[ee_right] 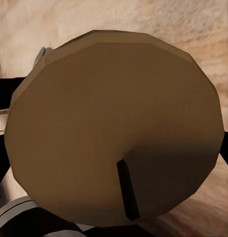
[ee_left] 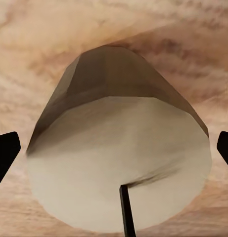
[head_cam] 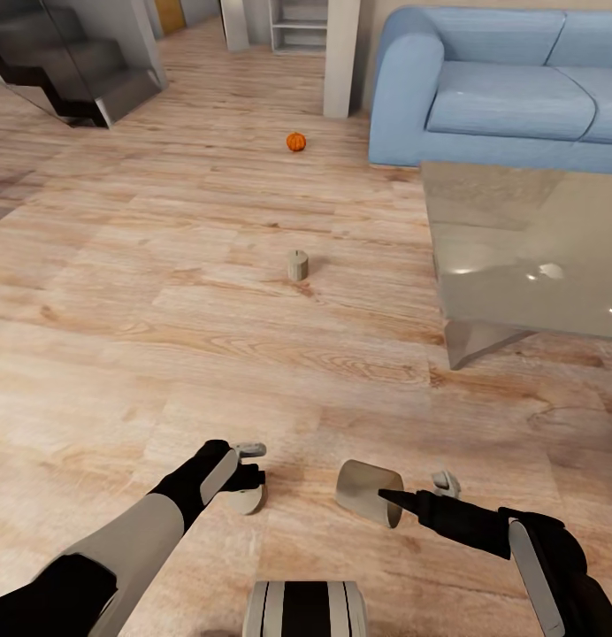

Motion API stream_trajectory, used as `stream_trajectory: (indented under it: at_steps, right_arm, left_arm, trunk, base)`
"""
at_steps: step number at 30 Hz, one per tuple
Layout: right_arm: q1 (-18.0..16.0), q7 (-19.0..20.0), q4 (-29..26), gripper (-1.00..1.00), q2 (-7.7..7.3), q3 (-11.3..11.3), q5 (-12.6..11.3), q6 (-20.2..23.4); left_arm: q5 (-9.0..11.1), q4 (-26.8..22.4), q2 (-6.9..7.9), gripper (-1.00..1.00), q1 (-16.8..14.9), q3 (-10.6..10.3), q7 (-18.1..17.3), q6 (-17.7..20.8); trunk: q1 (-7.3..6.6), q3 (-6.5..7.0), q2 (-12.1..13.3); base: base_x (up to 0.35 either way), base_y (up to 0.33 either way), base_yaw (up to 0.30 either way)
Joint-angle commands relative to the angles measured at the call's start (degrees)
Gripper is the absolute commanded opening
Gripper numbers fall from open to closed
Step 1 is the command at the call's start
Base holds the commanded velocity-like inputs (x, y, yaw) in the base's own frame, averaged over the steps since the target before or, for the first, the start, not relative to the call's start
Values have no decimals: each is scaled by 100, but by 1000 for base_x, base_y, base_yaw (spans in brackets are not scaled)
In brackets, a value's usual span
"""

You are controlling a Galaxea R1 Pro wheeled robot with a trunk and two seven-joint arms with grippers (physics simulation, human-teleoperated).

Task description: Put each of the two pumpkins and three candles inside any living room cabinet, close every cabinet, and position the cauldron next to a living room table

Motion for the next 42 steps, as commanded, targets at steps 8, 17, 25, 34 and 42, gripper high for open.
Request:
stream_trajectory:
  at_steps: [8,17,25,34,42]
  right_arm:
    - [-3,28,-1,-100,1,-7,13,36]
    - [-3,20,-1,-100,1,-7,28,36]
    - [-3,19,-1,-100,1,-7,34,36]
    - [-3,19,-1,-100,-6,-7,37,36]
    - [-3,17,-1,-100,-8,-7,38,36]
  left_arm:
    - [62,-8,4,100,-3,-39,42,17]
    - [63,-8,4,100,-3,-40,43,18]
    - [59,-8,8,100,-3,-38,47,13]
    - [60,-9,6,100,-3,-40,44,13]
    - [63,-1,12,100,-3,-34,52,21]
  trunk:
    - [-1,-4,-1]
    - [-1,-4,-1]
    - [4,-48,-4]
    - [4,-48,-4]
    - [4,-48,-4]
  base:
    - [0,0,0]
    - [0,0,0]
    - [0,0,0]
    - [0,0,0]
    - [0,0,0]
